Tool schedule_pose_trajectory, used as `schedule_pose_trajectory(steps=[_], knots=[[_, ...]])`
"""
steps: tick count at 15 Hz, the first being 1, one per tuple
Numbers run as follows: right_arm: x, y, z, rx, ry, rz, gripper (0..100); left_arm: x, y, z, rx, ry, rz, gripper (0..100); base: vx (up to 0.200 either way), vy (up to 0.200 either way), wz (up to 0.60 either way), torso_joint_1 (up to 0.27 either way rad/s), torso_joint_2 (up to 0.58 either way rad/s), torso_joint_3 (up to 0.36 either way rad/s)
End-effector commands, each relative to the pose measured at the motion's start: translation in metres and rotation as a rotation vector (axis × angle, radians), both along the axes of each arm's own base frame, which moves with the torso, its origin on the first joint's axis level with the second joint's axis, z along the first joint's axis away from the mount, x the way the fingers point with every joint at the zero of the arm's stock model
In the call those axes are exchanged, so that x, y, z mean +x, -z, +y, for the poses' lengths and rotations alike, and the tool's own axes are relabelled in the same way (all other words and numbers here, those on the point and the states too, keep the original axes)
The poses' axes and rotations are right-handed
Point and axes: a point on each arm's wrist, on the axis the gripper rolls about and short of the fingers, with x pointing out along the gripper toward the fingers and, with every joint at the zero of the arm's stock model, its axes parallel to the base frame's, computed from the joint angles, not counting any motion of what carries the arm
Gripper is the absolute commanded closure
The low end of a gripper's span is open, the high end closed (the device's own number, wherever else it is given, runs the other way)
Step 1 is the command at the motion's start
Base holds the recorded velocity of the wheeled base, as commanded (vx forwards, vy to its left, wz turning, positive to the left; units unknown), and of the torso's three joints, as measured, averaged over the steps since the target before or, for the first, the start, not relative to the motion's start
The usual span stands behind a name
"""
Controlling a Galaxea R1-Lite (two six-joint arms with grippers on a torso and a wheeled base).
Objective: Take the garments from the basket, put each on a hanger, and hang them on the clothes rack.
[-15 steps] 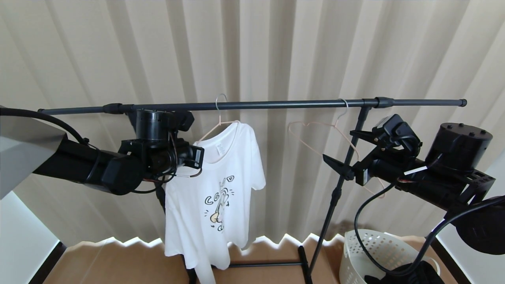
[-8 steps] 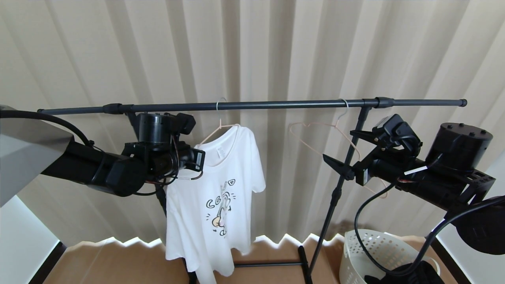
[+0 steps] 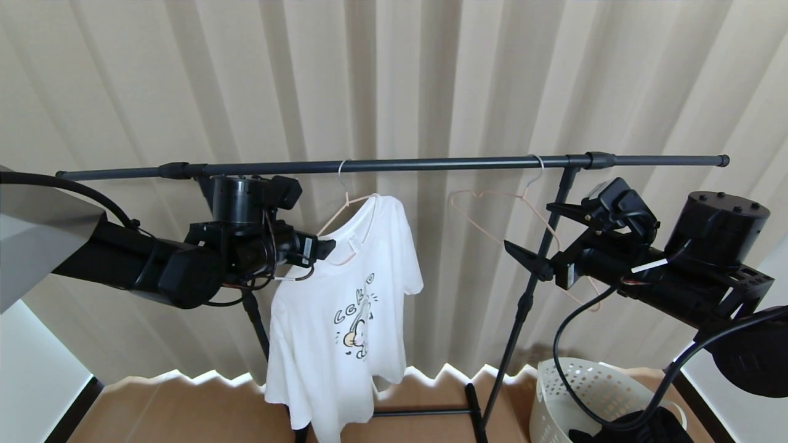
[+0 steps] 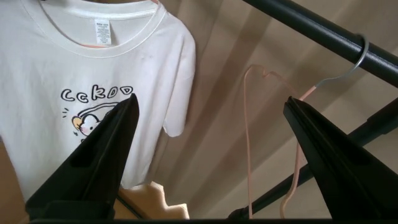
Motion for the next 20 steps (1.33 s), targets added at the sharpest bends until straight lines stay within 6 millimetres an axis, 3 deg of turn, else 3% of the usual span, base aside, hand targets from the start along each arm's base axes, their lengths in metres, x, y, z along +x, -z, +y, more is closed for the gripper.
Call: schedule_pose_trajectory(steps=[1, 3, 8, 13, 20], knots=[[0.0, 0.0, 0.0, 0.0, -0.001, -0.002, 0, -0.01, -0.012, 0.003, -0.006, -0.001, -0.022, 0, 0.0, 0.0, 0.0, 0.0, 0.0, 0.0], [-0.002, -0.002, 0.0, 0.001, -0.001, -0.005, 0, -0.021, -0.019, 0.006, -0.007, 0.0, -0.03, 0, 0.0, 0.0, 0.0, 0.0, 0.0, 0.0], [-0.008, -0.001, -0.002, 0.0, -0.001, 0.001, 0, -0.072, -0.036, 0.024, -0.004, 0.005, -0.043, 0, 0.0, 0.0, 0.0, 0.0, 0.0, 0.0], [-0.013, -0.002, -0.005, -0.002, 0.016, 0.004, 0, -0.116, -0.036, 0.038, -0.005, 0.003, -0.048, 0, 0.0, 0.0, 0.0, 0.0, 0.0, 0.0], [-0.029, -0.003, -0.014, 0.024, 0.061, 0.023, 0, -0.155, -0.029, 0.049, -0.041, 0.005, -0.178, 0, 0.0, 0.0, 0.0, 0.0, 0.0, 0.0]])
